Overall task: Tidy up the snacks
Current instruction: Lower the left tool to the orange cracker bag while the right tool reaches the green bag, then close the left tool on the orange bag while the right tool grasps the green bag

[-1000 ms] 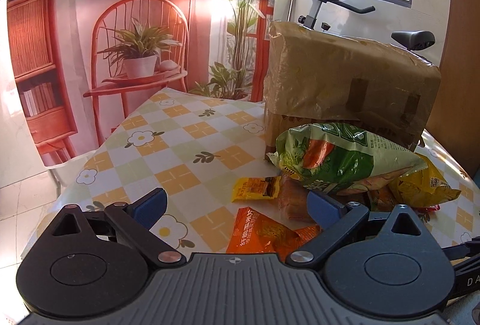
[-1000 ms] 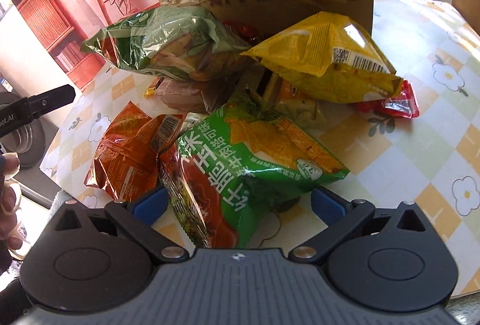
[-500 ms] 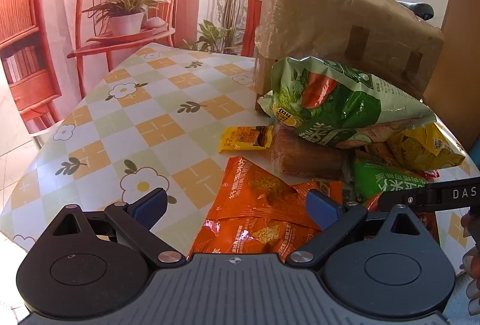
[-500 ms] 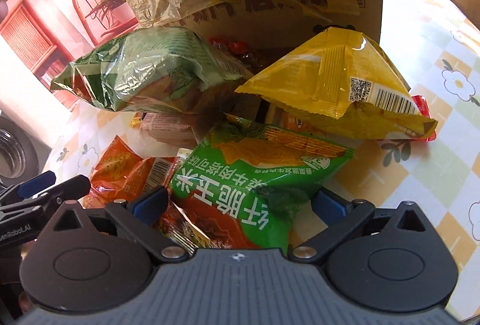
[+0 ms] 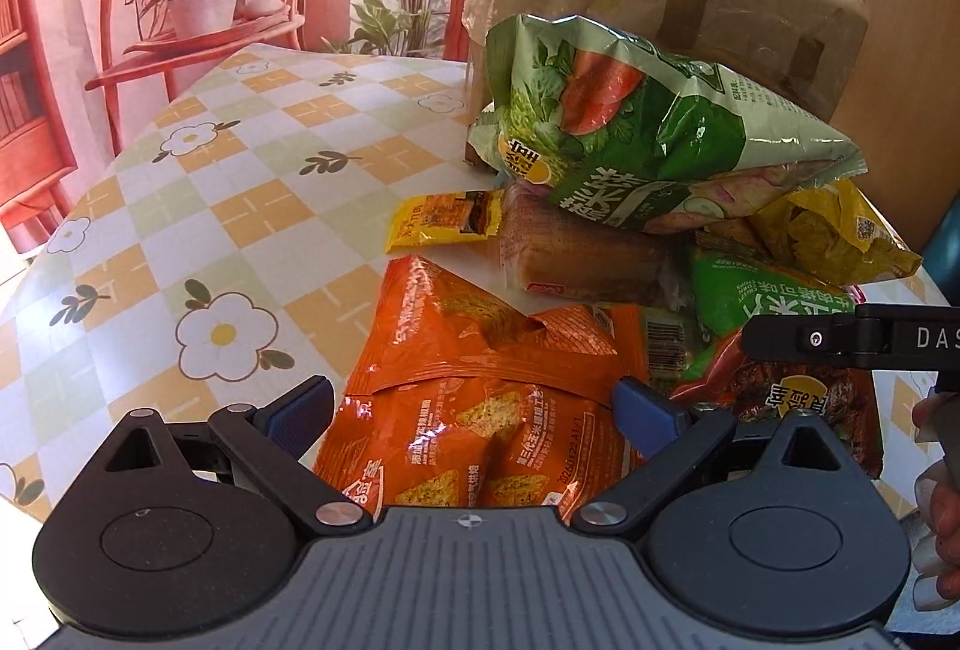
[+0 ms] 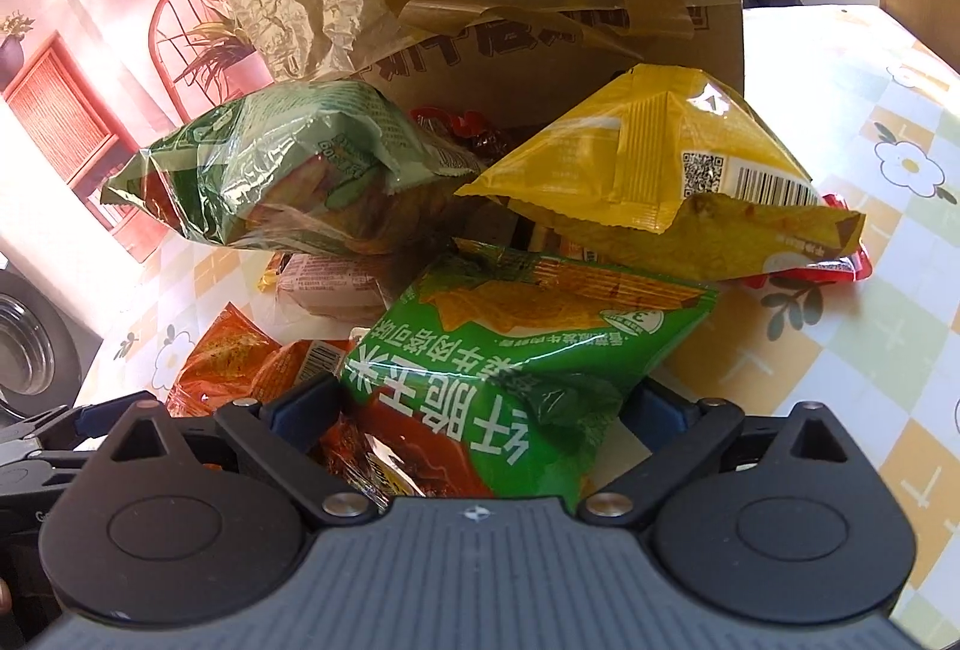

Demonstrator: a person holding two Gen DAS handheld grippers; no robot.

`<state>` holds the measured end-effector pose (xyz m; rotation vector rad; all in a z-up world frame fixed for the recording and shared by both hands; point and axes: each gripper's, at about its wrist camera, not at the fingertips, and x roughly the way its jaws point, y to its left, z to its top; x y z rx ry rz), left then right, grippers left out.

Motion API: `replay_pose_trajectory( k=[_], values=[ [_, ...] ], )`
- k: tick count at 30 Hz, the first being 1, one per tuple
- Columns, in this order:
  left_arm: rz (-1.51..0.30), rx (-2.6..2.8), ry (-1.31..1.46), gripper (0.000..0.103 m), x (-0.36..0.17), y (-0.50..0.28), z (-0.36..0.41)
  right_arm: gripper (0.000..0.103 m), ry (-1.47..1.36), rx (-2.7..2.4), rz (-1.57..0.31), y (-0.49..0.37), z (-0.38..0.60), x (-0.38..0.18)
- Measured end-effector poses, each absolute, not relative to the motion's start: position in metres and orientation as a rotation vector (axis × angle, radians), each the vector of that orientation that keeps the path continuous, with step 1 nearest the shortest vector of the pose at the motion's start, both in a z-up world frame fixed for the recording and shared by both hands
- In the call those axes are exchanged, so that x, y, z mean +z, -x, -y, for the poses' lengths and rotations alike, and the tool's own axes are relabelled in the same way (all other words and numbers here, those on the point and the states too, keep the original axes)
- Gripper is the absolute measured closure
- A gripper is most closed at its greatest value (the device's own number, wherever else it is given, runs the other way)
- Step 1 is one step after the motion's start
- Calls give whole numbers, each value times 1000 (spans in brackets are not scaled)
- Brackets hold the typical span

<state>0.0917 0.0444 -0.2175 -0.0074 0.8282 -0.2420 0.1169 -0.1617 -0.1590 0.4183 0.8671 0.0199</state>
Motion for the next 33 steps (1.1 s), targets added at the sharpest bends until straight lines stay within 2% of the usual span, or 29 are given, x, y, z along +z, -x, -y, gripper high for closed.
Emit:
replay_pose_trajectory(
  k=[8, 10, 13, 16, 18, 24, 33],
  values=[
    [-851, -245, 67, 1, -235, -102, -50, 4, -451, 28, -846, -113, 166, -162],
    [-839, -263, 118, 14, -235, -100, -56, 4, -459, 35, -841, -113, 166, -163],
    [-813, -259, 117, 23, -230, -95, -58, 8, -477, 44, -837, -111, 169, -165],
    [-787, -242, 126, 30, -222, -89, -61, 18, -467, 58, -829, -107, 169, -161],
    [-761, -240, 143, 32, -214, -86, -64, 29, -439, 75, -823, -103, 166, -156],
    [-707, -237, 115, 33, -198, -77, -59, 38, -342, 100, -794, -93, 157, -140],
    [-686, -216, 92, 33, -192, -65, -60, 38, -162, 56, -786, -77, 143, -123]
  ],
)
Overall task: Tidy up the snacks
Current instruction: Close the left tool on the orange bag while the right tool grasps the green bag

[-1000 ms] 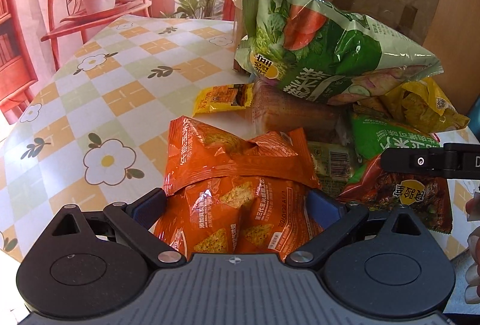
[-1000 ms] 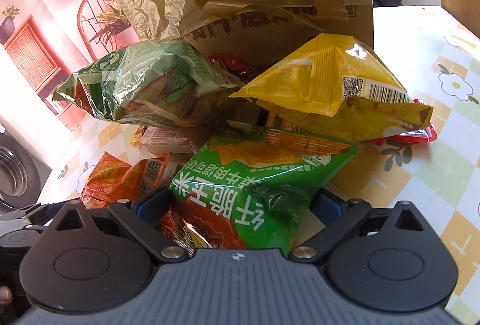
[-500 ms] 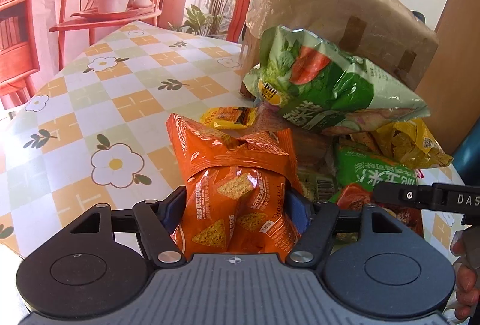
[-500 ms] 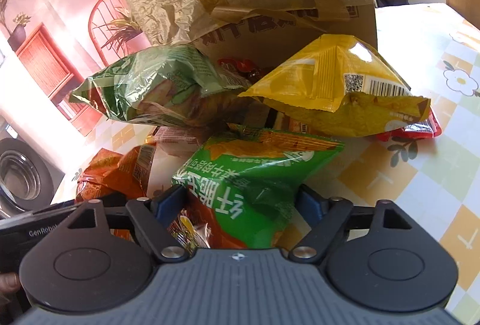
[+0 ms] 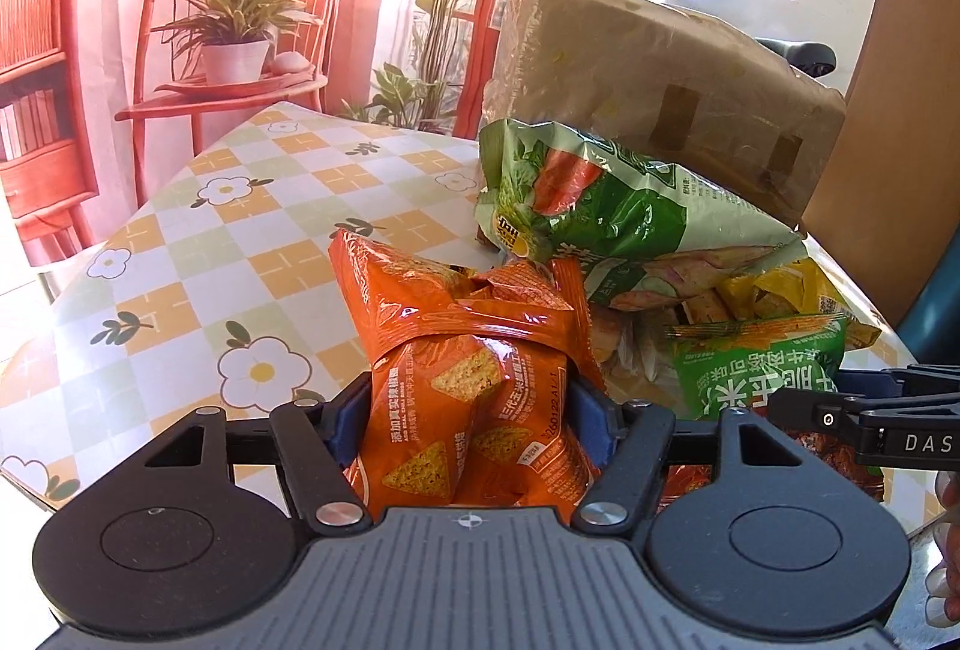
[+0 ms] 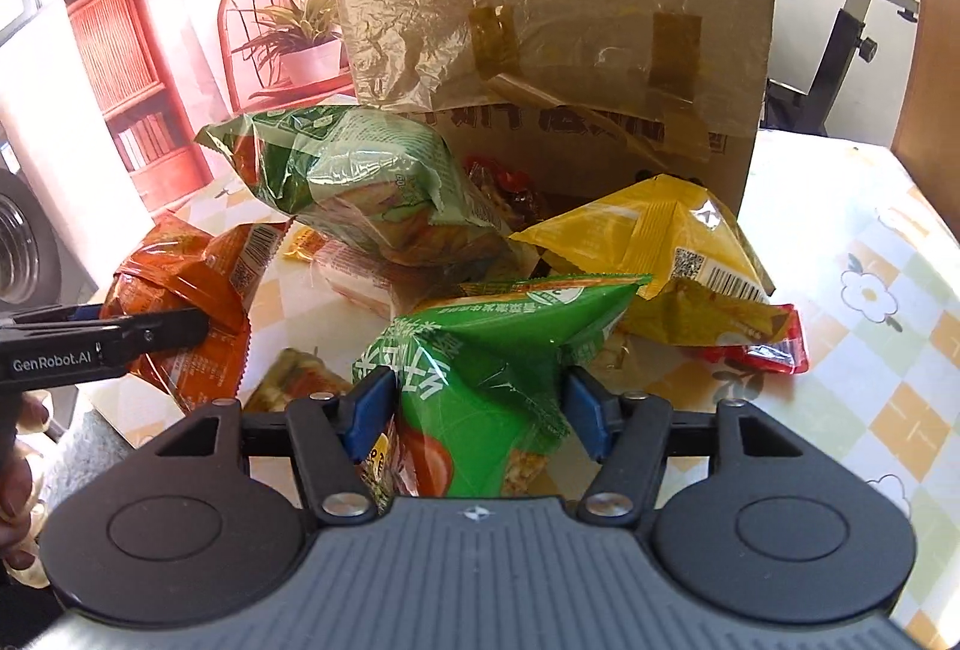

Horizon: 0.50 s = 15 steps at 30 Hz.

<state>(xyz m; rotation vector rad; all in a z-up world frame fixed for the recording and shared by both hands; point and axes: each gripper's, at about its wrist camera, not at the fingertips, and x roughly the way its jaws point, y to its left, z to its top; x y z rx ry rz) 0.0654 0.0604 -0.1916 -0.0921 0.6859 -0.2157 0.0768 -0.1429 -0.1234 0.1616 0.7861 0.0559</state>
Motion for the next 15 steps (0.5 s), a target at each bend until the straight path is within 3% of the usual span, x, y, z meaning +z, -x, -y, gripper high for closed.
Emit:
replay_pose_trajectory(
  k=[4, 6, 9, 15],
  values=[
    [-707, -218, 77, 33, -198, -66, -57, 34, -240, 88, -825, -87, 150, -136],
    [-719, -216, 78, 33, -201, -68, -59, 25, -303, 89, -836, -91, 157, -145],
    [-734, -210, 95, 33, -205, -70, -63, 18, -429, 99, -842, -95, 170, -155],
    [-749, -213, 96, 33, -210, -71, -64, 12, -602, 105, -841, -102, 181, -167]
  ],
)
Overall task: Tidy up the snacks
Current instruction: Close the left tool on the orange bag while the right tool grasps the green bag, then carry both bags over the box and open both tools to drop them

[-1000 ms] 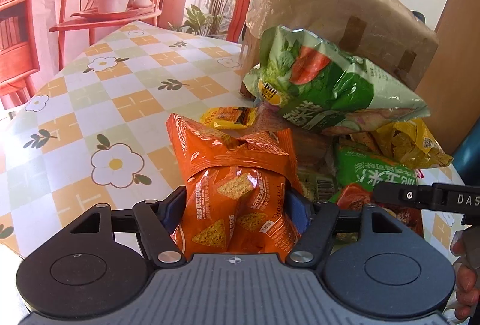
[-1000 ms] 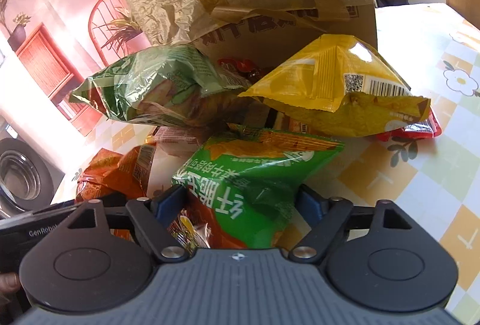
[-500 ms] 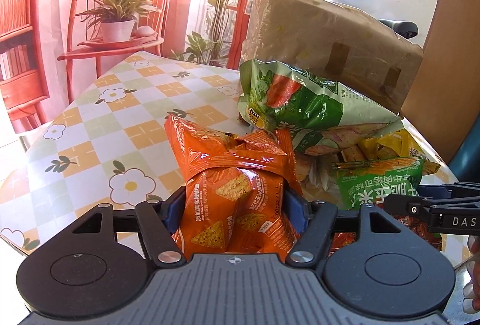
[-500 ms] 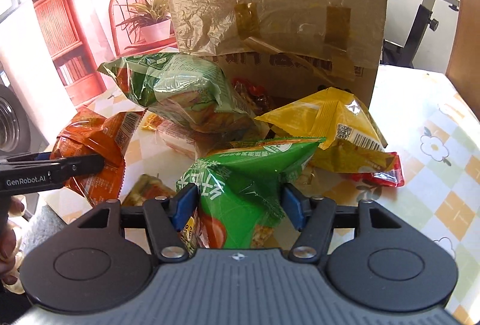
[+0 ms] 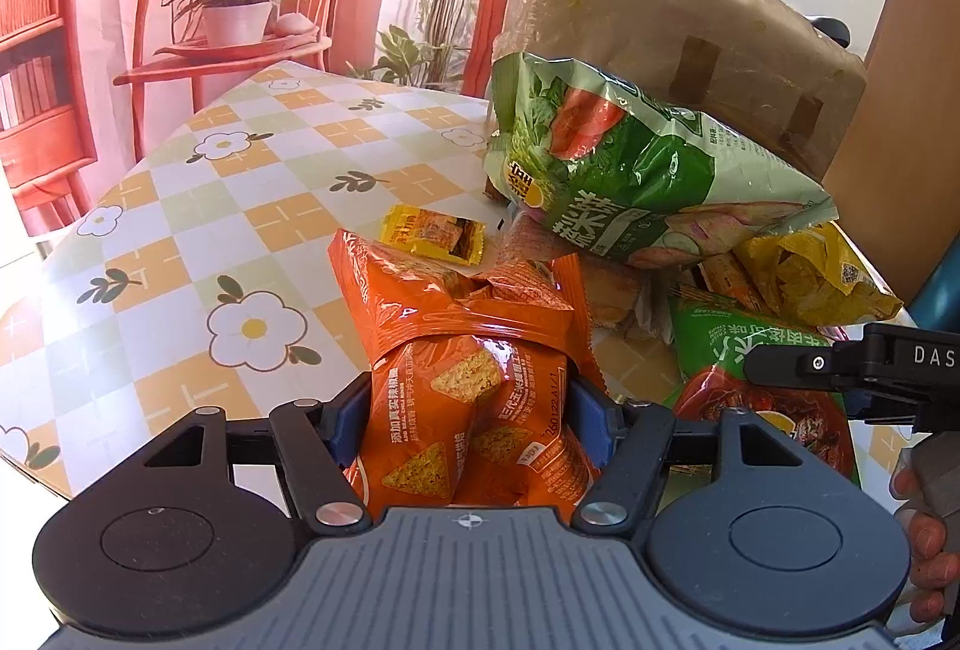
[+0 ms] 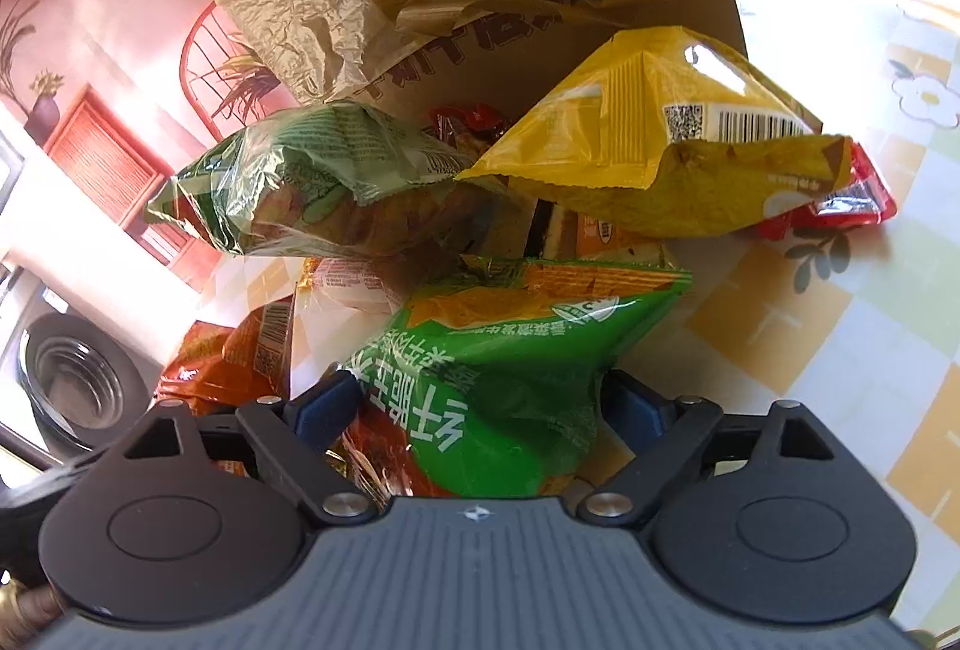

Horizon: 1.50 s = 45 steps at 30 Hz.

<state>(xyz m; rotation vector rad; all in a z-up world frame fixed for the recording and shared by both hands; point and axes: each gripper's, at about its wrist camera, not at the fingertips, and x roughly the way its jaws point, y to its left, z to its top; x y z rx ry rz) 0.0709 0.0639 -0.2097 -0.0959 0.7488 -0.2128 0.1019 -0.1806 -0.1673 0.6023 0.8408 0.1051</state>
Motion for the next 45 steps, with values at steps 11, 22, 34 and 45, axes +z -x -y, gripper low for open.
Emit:
replay_pose_trajectory(
  k=[11, 22, 34, 45],
  values=[
    [-751, -206, 103, 33, -210, -72, -64, 19, -771, 105, -806, -108, 188, -183],
    [-718, -172, 134, 33, -202, -68, -67, 36, -359, 140, -794, -71, 162, -128],
    [-557, -22, 138, 33, -161, -50, -89, 35, -196, 20, -661, -39, 162, -84],
    [-451, -16, 182, 32, -138, -50, -92, 35, -144, -49, -574, -31, 172, -67]
  ],
)
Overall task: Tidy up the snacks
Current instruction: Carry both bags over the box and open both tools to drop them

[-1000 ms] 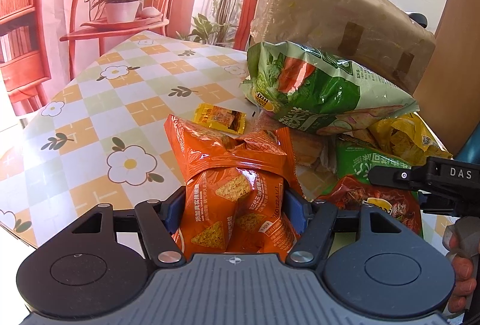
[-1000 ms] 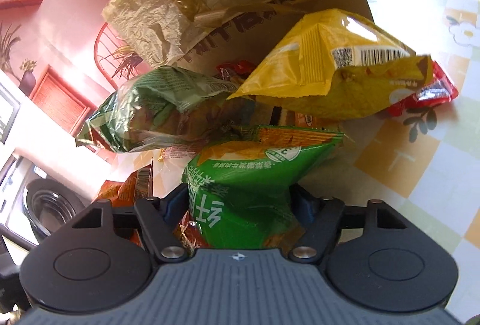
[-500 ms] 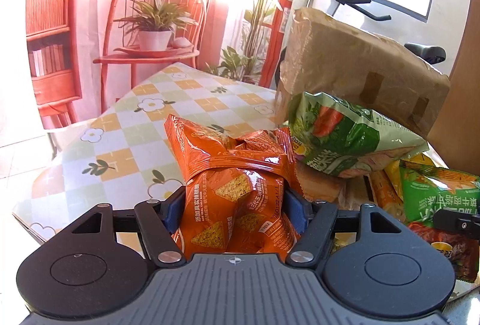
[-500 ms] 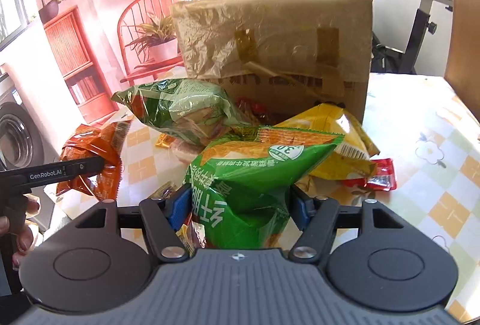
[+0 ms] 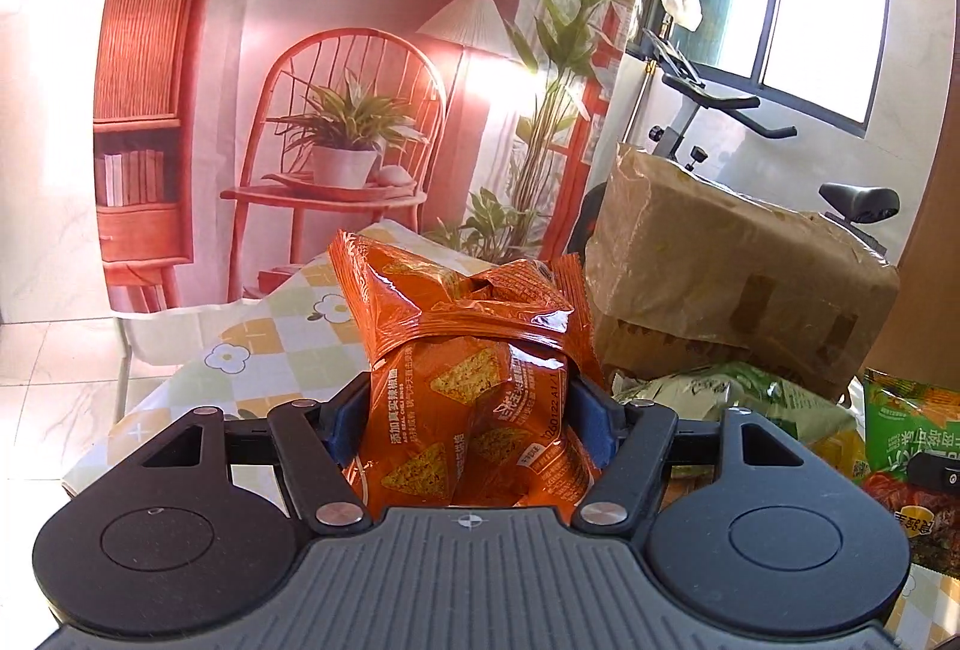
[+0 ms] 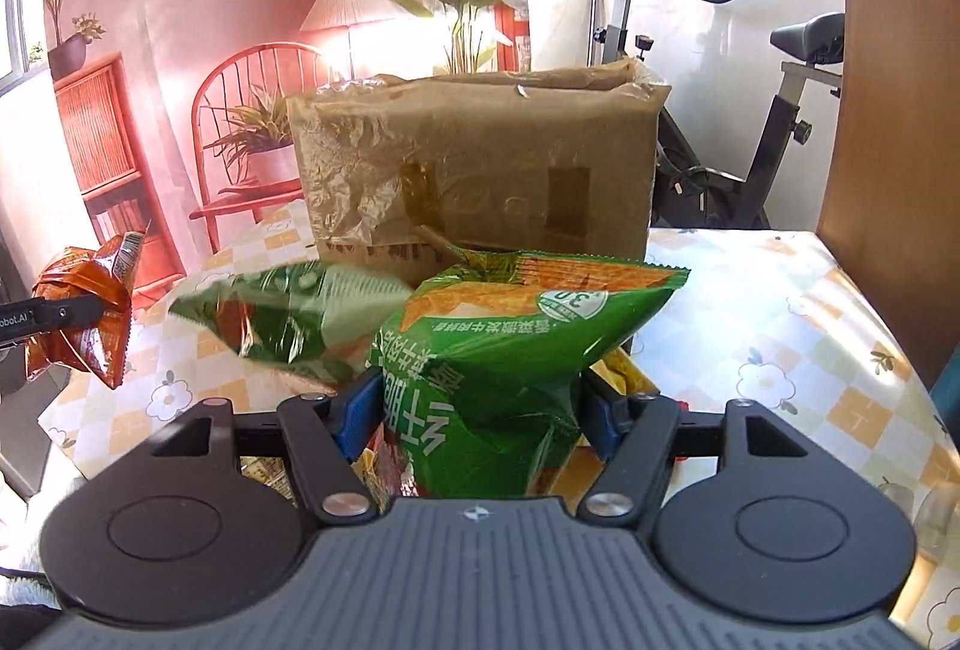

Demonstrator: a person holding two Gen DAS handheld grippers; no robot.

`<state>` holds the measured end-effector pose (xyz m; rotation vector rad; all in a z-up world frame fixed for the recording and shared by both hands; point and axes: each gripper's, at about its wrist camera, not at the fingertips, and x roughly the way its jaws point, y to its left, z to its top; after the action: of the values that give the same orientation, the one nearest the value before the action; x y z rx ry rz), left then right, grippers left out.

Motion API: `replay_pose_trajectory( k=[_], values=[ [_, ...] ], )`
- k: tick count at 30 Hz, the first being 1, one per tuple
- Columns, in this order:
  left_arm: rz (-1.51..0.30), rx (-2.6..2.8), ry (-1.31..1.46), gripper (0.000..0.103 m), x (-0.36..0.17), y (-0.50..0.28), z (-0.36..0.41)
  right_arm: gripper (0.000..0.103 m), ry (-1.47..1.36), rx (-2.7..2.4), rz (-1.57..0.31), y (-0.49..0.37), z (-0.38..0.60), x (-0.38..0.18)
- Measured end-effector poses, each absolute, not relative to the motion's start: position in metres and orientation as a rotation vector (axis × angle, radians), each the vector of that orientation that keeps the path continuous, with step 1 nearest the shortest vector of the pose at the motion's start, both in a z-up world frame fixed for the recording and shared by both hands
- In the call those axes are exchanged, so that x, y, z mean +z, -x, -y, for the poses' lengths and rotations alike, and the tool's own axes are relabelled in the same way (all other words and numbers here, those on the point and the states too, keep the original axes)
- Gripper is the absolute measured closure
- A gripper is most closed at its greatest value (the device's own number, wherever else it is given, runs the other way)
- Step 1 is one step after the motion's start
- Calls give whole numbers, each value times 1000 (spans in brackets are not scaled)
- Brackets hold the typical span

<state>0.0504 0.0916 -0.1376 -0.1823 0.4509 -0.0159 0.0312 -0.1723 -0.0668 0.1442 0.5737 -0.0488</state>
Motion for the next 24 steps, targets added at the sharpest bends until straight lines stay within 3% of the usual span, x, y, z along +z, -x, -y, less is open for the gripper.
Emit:
replay_pose_trajectory(
  k=[12, 24],
  values=[
    [-343, -105, 164, 30, -103, -70, -74, 33, -107, -113, -388, -46, 206, -27],
    [-246, -233, 118, 29, -37, -138, -17, 32, -20, -109, -244, -125, 247, 31]
  ],
)
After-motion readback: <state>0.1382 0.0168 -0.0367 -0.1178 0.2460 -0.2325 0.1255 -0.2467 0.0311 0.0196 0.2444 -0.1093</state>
